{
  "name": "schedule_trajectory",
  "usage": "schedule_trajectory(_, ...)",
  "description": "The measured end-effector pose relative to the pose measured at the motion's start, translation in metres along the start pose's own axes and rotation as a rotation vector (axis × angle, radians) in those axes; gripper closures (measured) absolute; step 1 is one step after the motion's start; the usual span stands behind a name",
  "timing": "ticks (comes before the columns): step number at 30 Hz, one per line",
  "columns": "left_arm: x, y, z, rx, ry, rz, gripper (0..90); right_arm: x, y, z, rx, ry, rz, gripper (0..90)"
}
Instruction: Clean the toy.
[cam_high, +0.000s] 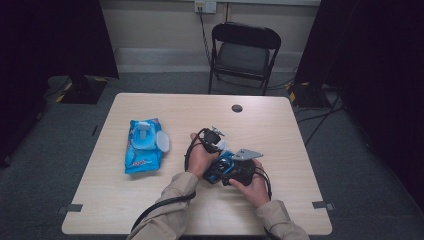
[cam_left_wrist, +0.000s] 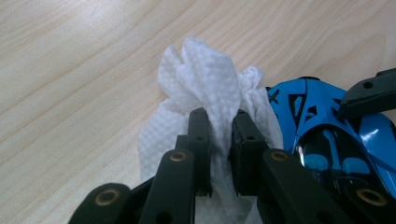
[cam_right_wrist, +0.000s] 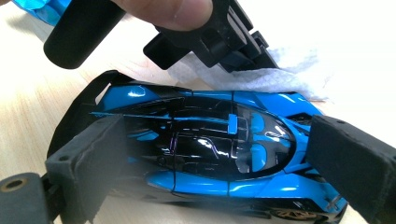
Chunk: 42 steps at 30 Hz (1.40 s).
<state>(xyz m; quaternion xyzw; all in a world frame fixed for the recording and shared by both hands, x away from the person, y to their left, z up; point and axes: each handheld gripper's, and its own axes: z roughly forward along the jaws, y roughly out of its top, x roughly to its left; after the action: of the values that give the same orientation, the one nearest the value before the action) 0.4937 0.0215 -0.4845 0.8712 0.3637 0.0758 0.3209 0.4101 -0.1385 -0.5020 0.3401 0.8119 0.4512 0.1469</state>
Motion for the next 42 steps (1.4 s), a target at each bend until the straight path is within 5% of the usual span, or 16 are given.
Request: schedule_trajectory(42,0.008,-0.030,-0.030,0.062,-0.046,-0.009,78.4,0.000,0.000,0.000,0.000,0.001,-0.001,5.0)
